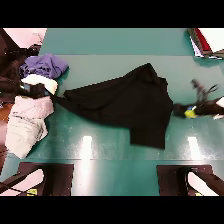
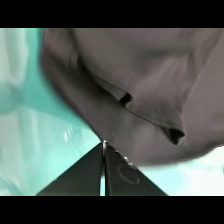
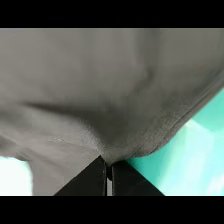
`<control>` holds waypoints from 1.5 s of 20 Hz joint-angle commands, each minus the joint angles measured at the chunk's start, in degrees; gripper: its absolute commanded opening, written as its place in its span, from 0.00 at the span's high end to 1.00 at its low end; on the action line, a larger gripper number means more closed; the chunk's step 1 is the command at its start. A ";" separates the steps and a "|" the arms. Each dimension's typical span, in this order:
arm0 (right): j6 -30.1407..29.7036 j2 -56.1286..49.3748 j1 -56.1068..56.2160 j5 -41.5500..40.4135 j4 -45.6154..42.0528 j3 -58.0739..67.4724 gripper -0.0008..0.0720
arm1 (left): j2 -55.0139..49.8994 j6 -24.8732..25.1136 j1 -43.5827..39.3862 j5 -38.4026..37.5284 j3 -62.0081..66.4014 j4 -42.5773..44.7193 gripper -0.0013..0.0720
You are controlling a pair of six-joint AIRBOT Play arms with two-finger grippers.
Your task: Fold the shirts.
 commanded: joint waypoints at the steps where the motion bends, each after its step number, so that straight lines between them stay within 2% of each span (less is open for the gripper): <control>1: 1.18 6.40 -3.45 -1.22 0.28 16.37 0.96 | 5.09 -1.84 0.02 0.24 11.61 -3.13 0.95; 5: 1.14 8.94 -7.02 -2.69 -0.24 38.60 0.96 | 9.55 -2.78 0.02 2.95 30.91 -10.16 0.95; 10: 0.28 9.11 -10.71 -1.44 -0.81 58.10 0.96 | 11.72 -4.42 0.02 3.89 54.34 -10.95 0.95; 14: -0.15 9.14 -15.39 1.22 -0.83 68.00 0.96 | 16.06 -4.48 0.02 7.23 57.81 -12.37 0.95; 16: -0.17 9.11 -18.29 1.55 -0.81 72.30 0.96 | 17.84 -6.03 0.02 7.08 58.29 -14.38 0.95; 19: -0.13 9.09 -21.88 4.98 -0.72 76.46 0.97 | 19.54 -5.75 0.02 6.75 58.07 -19.56 0.95; 22: -0.07 9.09 -22.77 8.66 0.92 70.93 0.97 | 19.37 -5.86 0.02 5.33 54.55 -15.06 0.95; 25: 0.07 5.09 -22.67 15.76 4.74 62.49 0.97 | 18.78 -9.68 0.02 4.85 39.87 -8.57 0.95; 27: 1.01 0.13 -19.78 19.52 4.13 57.92 0.97 | 16.72 -9.97 0.00 3.30 28.02 -8.68 0.95; 30: 2.43 -8.50 -11.47 20.92 -0.11 50.77 0.97 | 10.78 -8.76 0.00 2.54 12.85 -8.66 0.95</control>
